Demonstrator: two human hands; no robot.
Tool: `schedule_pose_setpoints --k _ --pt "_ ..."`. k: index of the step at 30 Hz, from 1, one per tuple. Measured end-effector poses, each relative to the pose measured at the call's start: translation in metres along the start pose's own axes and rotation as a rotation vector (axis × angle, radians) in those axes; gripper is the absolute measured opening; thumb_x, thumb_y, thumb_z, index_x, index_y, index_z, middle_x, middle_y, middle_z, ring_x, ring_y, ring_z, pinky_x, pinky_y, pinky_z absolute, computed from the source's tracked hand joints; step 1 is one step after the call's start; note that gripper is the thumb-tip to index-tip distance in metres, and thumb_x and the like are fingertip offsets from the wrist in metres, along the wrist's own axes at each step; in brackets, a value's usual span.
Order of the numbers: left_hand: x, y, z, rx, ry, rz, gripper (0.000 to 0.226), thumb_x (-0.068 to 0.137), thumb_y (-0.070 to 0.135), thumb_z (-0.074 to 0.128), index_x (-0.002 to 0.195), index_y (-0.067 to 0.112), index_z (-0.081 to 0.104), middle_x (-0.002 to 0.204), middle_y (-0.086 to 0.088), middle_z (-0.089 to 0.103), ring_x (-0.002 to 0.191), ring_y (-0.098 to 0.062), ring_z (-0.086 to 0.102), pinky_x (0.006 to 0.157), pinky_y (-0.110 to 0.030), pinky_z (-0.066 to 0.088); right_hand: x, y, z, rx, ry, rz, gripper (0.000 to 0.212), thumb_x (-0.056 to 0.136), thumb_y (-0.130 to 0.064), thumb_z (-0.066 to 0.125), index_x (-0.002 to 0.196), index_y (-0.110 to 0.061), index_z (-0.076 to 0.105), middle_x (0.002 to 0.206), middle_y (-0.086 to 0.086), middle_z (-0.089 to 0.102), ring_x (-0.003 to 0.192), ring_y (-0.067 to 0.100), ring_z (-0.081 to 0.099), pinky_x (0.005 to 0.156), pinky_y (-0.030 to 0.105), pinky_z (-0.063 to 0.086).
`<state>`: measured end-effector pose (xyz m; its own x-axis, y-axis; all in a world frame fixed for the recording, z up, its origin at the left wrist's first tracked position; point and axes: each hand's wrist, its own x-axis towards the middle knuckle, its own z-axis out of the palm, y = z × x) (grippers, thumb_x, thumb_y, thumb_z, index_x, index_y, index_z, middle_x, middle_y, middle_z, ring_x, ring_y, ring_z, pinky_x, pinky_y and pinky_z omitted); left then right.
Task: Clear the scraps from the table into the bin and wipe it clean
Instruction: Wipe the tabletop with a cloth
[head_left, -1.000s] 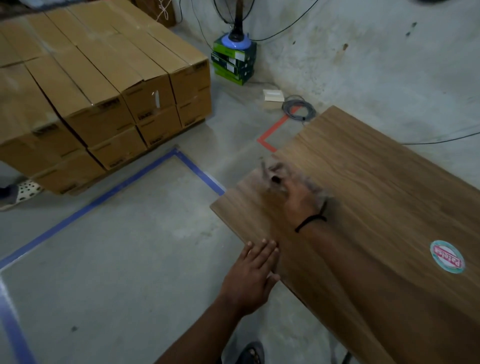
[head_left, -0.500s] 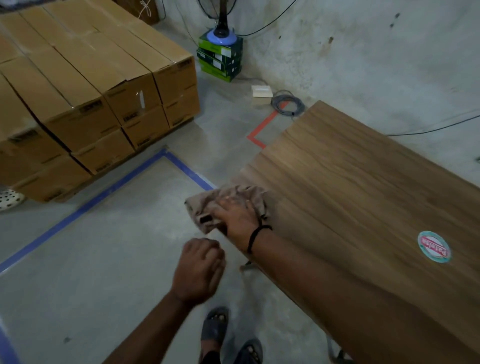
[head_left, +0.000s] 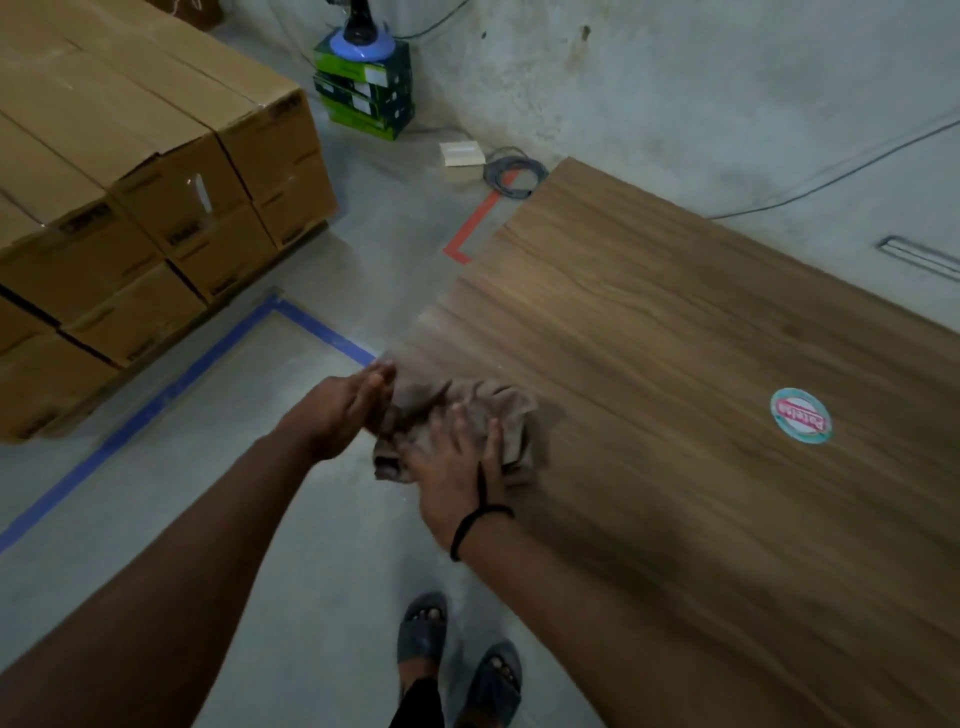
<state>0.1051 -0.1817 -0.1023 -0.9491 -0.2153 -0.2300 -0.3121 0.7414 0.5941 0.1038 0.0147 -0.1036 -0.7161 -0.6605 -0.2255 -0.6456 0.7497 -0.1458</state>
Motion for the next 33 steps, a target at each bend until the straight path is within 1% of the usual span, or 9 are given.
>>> schedule_pose_setpoints --k 4,8,11,15,20,22,26,29,33 --pt "-0.003 0.009 -0.01 -0.053 -0.027 -0.046 0.101 0.07 0.089 0.005 0.119 0.024 0.065 0.118 -0.01 0.067 0.105 -0.024 0.062 0.091 -0.033 0.044 -0.016 0.014 -0.015 0.109 -0.086 -0.058 0.053 0.091 -0.032 0.012 0.137 -0.046 0.033 0.159 0.001 0.012 0.147 0.024 0.003 0.113 0.059 -0.002" --pt "-0.002 0.017 -0.003 0.146 -0.09 -0.008 0.059 0.096 0.057 0.019 0.143 0.029 0.039 0.147 -0.009 0.043 0.132 -0.027 0.042 0.104 -0.037 0.032 0.005 0.064 -0.047 0.209 0.158 0.155 0.056 0.088 -0.053 0.012 0.13 -0.042 0.048 0.153 -0.004 0.031 0.141 0.022 0.021 0.112 0.045 0.006" --pt "-0.003 0.013 0.007 0.316 -0.154 0.104 0.049 0.102 0.037 0.029 0.149 0.022 0.026 0.159 -0.002 0.015 0.146 -0.017 0.012 0.115 -0.036 0.017 0.026 0.109 -0.047 0.21 0.017 0.344 0.04 0.099 -0.036 0.023 0.132 -0.048 0.042 0.159 -0.001 0.013 0.147 0.027 0.004 0.113 0.058 0.0" --pt "0.001 0.005 0.015 0.368 -0.126 0.13 0.053 0.101 0.026 0.038 0.15 0.021 0.022 0.16 -0.003 0.009 0.147 -0.019 0.005 0.117 -0.036 0.013 0.018 0.09 -0.018 0.149 -0.089 0.355 0.038 0.1 -0.04 0.026 0.134 -0.054 0.035 0.161 0.001 0.006 0.147 0.027 -0.001 0.112 0.062 -0.007" --pt "0.002 -0.001 0.022 0.32 -0.056 0.215 0.053 0.097 0.021 0.039 0.148 0.012 0.029 0.157 -0.011 0.016 0.147 -0.026 0.012 0.116 -0.034 0.013 -0.041 0.0 0.001 0.069 -0.006 0.231 0.047 0.081 -0.032 0.031 0.114 -0.051 0.06 0.139 0.006 0.052 0.131 0.032 0.047 0.098 0.071 0.03" --pt "0.001 -0.003 0.023 0.321 -0.046 0.227 0.054 0.095 0.024 0.037 0.147 0.01 0.03 0.157 -0.012 0.017 0.146 -0.027 0.013 0.116 -0.036 0.014 -0.055 -0.022 0.01 0.145 -0.001 0.181 0.052 0.08 -0.032 0.024 0.113 -0.048 0.06 0.139 0.008 0.052 0.131 0.034 0.046 0.099 0.072 0.027" --pt "0.001 -0.002 0.022 0.374 -0.063 0.221 0.054 0.097 0.017 0.043 0.148 0.009 0.027 0.158 -0.014 0.016 0.147 -0.029 0.011 0.117 -0.04 0.012 -0.061 -0.011 -0.001 0.181 0.114 0.229 0.039 0.08 -0.033 0.041 0.109 -0.05 0.061 0.125 0.0 0.064 0.113 0.027 0.062 0.085 0.066 0.043" --pt "0.0 0.005 0.024 0.451 0.002 0.294 0.049 0.095 0.014 0.044 0.143 0.004 0.037 0.153 -0.02 0.027 0.143 -0.035 0.021 0.116 -0.045 0.017 -0.046 0.034 -0.021 0.148 0.28 0.364 0.041 0.087 -0.027 0.053 0.124 -0.047 0.054 0.142 0.003 0.049 0.13 0.031 0.046 0.1 0.061 0.032" --pt "-0.003 0.023 0.039 0.429 -0.019 0.391 0.047 0.097 0.018 0.044 0.143 0.006 0.038 0.154 -0.016 0.028 0.143 -0.033 0.023 0.116 -0.045 0.016 -0.026 0.077 -0.021 0.226 0.101 0.548 0.042 0.101 -0.032 0.027 0.136 -0.055 0.03 0.16 0.0 0.012 0.147 0.026 0.005 0.112 0.062 0.002"
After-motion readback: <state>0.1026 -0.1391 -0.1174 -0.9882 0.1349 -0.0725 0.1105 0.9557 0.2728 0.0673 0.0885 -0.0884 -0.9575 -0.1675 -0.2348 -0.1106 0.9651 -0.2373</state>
